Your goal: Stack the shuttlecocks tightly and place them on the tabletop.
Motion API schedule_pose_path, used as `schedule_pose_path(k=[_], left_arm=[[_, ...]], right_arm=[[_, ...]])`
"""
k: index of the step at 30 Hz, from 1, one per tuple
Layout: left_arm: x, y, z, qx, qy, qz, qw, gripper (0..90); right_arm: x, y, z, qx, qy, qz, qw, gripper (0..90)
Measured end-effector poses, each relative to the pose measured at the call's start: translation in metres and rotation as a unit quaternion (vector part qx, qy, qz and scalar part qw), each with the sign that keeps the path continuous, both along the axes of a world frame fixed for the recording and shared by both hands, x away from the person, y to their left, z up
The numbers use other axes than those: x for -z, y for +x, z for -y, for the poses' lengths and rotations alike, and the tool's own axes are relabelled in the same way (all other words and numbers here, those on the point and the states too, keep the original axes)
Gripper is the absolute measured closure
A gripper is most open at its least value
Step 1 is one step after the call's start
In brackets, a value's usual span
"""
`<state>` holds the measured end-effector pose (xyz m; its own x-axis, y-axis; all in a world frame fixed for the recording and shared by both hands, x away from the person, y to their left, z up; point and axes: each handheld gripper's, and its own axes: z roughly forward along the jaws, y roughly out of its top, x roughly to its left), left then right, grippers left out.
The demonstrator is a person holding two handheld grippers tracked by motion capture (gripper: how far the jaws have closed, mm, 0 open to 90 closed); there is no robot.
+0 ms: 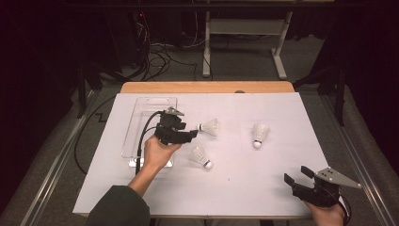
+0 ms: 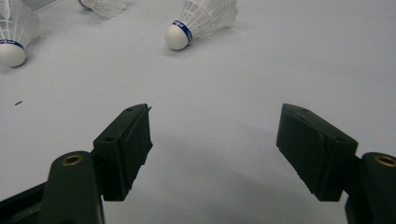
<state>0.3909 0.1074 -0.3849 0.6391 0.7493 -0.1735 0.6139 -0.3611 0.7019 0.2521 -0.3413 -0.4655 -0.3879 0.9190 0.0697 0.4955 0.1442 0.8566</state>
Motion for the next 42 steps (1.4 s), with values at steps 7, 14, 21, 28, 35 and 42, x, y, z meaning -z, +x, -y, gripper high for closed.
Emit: schedule_pose_path(k=[7,14,21,28,35,42], left_arm=[[0.005,-0.008,-0.008,-0.004,0.005,0.002,1.0000,42.3],[0.006,-0.015,-0.017,-0.006,-0.001,0.008,1.0000,42.3],[0.007,-0.026,-0.022,0.000,-0.003,0.014,0.9999,42.3],[0.007,-0.035,-0.023,0.006,-0.010,0.019,0.9998,42.3],[0.008,-0.043,-0.017,0.020,-0.009,0.018,0.9996,42.3],[0.014,-0.054,-0.013,0.030,-0.001,0.020,0.9994,42.3]], right_arm=[[0.000,0.000,0.000,0.000,0.000,0.000,1.0000,26.8],[0.000,0.000,-0.001,-0.001,-0.001,0.000,1.0000,26.8],[0.000,0.000,-0.001,-0.001,-0.002,-0.001,1.0000,26.8],[0.000,0.000,-0.001,0.000,-0.002,-0.001,1.0000,26.8],[0.000,0.000,-0.001,0.000,-0.001,-0.001,1.0000,26.8],[0.000,0.000,-0.001,0.000,-0.001,-0.001,1.0000,26.8]])
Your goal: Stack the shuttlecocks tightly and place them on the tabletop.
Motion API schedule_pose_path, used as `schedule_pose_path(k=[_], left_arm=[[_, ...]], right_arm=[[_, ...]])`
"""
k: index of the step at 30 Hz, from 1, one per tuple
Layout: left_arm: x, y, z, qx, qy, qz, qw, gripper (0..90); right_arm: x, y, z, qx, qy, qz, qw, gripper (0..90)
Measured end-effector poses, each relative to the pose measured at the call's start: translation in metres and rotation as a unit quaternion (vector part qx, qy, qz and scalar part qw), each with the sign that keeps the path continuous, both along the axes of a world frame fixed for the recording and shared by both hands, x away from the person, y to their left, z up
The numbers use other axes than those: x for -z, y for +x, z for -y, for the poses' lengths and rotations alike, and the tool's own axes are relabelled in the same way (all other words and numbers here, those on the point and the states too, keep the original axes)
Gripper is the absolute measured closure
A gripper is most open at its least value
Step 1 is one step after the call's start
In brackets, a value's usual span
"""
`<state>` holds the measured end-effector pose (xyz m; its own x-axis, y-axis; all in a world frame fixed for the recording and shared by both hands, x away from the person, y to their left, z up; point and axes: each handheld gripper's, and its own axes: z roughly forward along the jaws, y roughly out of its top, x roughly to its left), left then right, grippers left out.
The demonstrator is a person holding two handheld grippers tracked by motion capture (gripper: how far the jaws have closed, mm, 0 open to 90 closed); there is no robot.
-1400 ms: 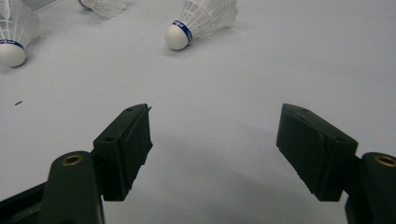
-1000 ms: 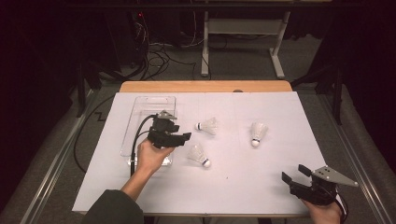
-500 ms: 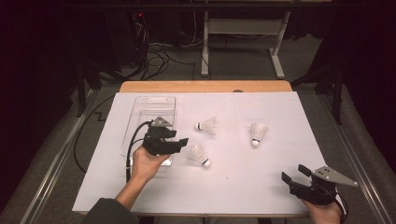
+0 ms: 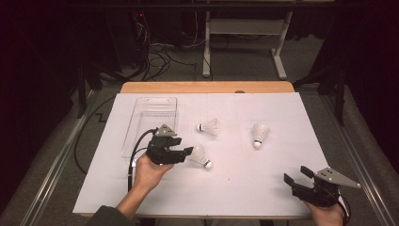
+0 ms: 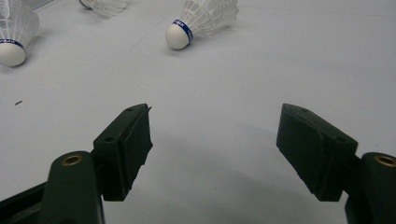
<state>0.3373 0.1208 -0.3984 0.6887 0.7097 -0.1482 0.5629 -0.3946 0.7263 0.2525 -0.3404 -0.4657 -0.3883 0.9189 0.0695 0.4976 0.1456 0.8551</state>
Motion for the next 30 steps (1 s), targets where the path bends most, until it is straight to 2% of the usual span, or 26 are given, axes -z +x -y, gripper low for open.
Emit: schedule_pose_path(k=[8,30], left_arm=[[0.004,-0.009,0.002,0.010,-0.003,-0.002,0.9999,42.4],[0.019,-0.032,-0.010,0.015,-0.006,-0.009,0.9998,42.3]], right_arm=[[0.000,0.000,0.000,0.001,0.000,0.000,1.0000,26.8],[0.000,0.000,0.000,0.001,-0.001,-0.001,1.0000,26.8]])
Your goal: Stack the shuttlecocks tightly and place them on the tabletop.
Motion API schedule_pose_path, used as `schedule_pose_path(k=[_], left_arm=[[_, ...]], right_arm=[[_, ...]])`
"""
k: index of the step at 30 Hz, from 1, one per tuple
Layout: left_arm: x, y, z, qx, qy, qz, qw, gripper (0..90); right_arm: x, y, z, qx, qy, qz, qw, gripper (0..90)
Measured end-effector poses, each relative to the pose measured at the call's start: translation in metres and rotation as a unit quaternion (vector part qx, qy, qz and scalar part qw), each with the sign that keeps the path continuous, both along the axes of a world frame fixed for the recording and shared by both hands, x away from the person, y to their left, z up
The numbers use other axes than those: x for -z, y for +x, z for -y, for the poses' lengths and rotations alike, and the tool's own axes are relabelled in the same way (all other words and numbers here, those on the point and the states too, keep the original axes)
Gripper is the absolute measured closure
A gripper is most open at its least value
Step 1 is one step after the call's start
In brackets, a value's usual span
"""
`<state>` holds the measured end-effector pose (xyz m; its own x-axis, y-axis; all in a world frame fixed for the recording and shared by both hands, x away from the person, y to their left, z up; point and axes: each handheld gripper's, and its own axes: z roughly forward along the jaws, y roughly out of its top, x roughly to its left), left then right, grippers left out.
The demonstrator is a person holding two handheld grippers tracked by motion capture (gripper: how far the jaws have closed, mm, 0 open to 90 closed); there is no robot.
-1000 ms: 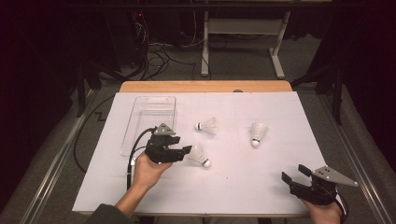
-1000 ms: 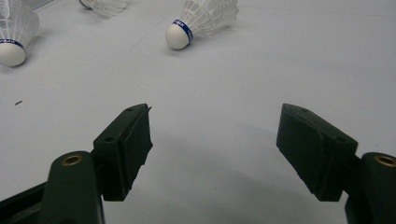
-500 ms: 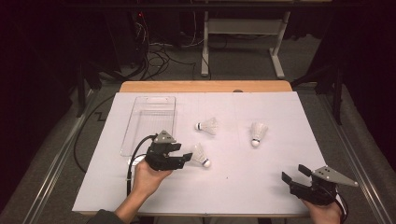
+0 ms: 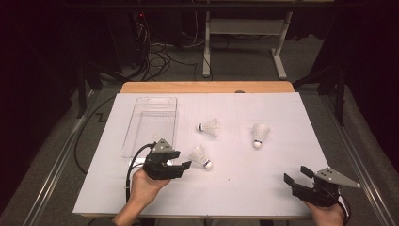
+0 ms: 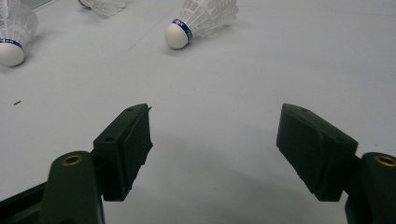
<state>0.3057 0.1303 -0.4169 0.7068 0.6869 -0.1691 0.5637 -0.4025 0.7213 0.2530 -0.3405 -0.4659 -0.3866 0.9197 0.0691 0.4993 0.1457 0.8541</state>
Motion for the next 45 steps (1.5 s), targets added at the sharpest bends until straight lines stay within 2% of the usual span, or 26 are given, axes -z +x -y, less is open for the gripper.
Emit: schedule_pose_path(k=[23,37,45], left_arm=[[0.007,-0.022,-0.013,0.000,-0.012,0.010,0.9999,41.3],[0.015,-0.034,-0.032,-0.020,-0.010,0.011,0.9997,39.8],[0.017,-0.040,-0.041,-0.032,-0.007,0.023,0.9992,37.2]], right_arm=[[0.000,0.000,0.000,0.000,-0.001,0.000,1.0000,26.8],[0.000,0.000,0.000,0.002,-0.002,0.000,1.0000,26.8],[0.000,0.000,-0.001,0.002,-0.003,0.000,1.0000,26.8]])
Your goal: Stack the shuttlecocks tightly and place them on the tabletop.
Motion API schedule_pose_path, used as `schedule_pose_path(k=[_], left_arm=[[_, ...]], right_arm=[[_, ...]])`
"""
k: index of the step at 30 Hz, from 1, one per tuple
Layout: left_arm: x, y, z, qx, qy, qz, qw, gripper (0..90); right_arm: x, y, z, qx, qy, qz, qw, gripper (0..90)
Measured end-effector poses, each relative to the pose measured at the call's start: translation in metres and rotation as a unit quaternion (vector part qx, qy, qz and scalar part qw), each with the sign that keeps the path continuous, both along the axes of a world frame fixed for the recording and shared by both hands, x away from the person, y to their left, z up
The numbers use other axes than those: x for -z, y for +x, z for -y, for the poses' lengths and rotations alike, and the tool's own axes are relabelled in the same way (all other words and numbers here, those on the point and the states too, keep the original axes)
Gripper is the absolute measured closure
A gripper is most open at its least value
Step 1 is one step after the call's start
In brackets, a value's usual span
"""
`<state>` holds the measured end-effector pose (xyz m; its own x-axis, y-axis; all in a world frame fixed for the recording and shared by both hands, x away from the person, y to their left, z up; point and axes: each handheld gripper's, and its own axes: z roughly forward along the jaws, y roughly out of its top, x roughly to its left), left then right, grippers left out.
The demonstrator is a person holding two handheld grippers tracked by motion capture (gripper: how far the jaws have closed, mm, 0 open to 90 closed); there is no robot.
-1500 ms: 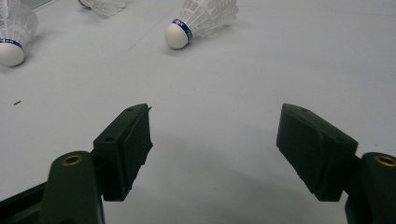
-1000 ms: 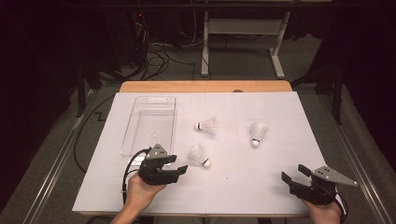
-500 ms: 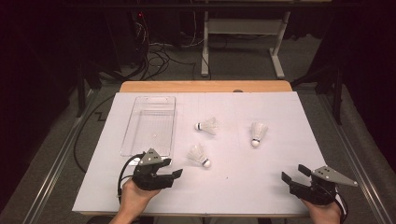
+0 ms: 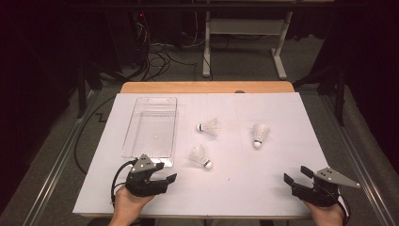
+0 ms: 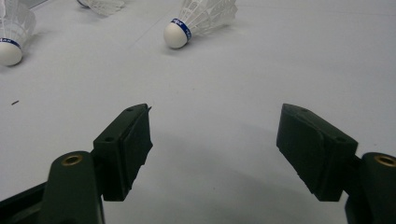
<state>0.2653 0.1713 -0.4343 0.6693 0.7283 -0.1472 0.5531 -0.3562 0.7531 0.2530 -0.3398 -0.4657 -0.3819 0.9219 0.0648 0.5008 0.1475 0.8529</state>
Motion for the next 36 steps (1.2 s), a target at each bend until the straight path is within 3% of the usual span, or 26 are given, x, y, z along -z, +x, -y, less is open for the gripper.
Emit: schedule_pose_path(k=[20,25,36], left_arm=[[0.008,-0.011,-0.031,-0.045,-0.006,0.016,0.9988,33.3],[0.009,-0.014,-0.036,-0.046,-0.008,0.022,0.9987,33.3],[0.013,-0.019,-0.054,-0.068,-0.012,0.020,0.9974,32.8]], right_arm=[[0.000,0.000,-0.001,-0.001,0.000,-0.002,1.0000,26.8],[0.000,0.000,-0.002,0.000,0.000,-0.002,1.0000,26.7],[0.000,0.001,-0.002,0.001,-0.002,-0.003,1.0000,26.7]])
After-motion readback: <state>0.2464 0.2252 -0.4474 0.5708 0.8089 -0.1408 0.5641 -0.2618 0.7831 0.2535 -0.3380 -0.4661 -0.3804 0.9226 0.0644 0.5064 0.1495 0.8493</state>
